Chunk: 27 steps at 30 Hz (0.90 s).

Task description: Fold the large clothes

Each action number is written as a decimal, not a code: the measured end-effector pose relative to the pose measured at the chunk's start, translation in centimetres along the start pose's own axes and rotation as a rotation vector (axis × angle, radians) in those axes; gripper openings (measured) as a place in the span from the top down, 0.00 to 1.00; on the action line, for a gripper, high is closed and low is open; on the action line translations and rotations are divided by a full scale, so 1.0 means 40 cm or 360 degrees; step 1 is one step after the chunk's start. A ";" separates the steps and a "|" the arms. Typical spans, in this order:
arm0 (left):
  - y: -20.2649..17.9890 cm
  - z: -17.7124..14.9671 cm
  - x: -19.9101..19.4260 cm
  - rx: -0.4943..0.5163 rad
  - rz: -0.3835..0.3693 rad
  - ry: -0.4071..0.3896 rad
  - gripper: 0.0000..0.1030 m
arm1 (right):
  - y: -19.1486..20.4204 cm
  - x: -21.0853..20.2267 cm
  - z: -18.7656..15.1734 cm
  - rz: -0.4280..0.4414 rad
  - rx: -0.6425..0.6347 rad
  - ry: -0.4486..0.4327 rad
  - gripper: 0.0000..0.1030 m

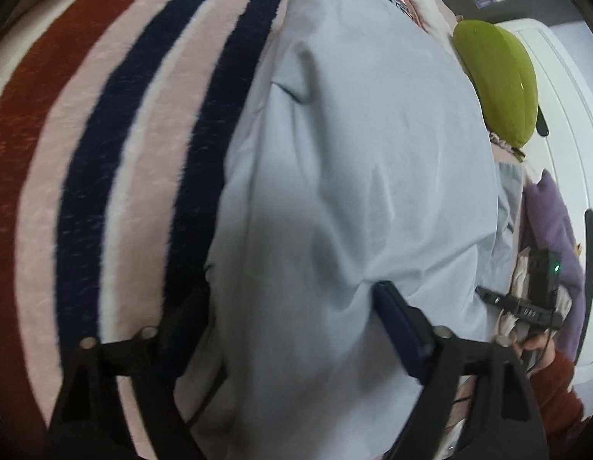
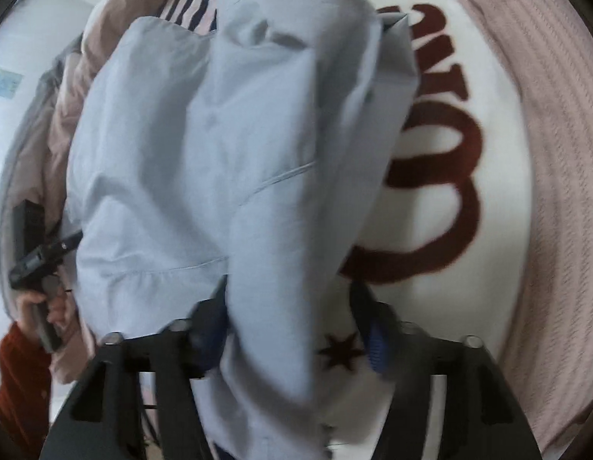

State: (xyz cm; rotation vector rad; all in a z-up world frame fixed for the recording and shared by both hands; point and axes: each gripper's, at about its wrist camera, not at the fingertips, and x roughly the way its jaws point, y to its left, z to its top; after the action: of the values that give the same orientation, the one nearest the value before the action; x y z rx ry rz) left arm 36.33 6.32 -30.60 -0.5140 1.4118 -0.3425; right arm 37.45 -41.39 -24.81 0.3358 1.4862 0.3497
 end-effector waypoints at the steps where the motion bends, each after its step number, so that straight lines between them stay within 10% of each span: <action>1: 0.003 0.006 0.011 -0.0024 -0.0028 0.0012 0.32 | -0.004 0.001 0.001 0.0018 0.0002 0.0007 0.43; 6: -0.015 0.015 0.030 -0.0037 -0.0021 0.0035 0.51 | -0.034 0.043 0.008 0.0251 0.0117 0.0107 0.46; 11: -0.037 0.008 -0.010 -0.0007 -0.0012 -0.0015 0.83 | 0.028 0.078 0.017 0.0318 0.0018 0.0093 0.81; 27: -0.148 -0.045 -0.133 0.0165 0.0011 -0.0137 0.94 | 0.080 -0.073 -0.038 0.0310 -0.0110 -0.0111 0.89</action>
State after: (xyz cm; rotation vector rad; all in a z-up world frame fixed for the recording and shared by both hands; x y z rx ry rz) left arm 34.25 3.87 -23.10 -0.4342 1.3053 -0.3813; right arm 35.69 -39.73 -20.91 0.4345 1.3733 0.5385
